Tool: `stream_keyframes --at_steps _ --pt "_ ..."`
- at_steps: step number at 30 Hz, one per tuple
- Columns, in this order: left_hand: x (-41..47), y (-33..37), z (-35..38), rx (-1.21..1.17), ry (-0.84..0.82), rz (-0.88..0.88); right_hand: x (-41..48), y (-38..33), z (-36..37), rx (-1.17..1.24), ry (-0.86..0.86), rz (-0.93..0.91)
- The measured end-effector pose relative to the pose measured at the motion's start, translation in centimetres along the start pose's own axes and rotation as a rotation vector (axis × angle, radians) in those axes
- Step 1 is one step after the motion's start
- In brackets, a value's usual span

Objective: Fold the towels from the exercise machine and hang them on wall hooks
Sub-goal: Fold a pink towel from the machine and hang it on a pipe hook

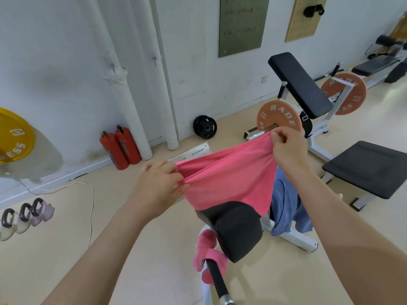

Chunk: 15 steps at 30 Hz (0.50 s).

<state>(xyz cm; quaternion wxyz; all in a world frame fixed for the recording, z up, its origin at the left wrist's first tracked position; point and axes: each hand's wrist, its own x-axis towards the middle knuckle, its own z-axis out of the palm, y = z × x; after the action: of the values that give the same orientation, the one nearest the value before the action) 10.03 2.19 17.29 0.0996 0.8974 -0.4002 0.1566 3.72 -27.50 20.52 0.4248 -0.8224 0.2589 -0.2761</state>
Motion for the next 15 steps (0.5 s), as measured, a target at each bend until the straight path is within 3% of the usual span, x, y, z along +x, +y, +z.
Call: stream_keyframes --at_steps 3,7,15 --pt "0.2 -1.2 -0.8 -0.035 0.032 -0.02 -0.3 -0.5 -0.5 -0.07 0.036 -0.052" --pt "0.1 -3.3 -1.7 -0.259 -0.087 -0.166 -0.5 -1.4 -1.1 -0.122 0.017 -0.09" --pt "0.8 -5.5 0.0 -0.556 0.075 -0.488 1.0 -1.0 0.6 -0.261 -0.29 -0.004"
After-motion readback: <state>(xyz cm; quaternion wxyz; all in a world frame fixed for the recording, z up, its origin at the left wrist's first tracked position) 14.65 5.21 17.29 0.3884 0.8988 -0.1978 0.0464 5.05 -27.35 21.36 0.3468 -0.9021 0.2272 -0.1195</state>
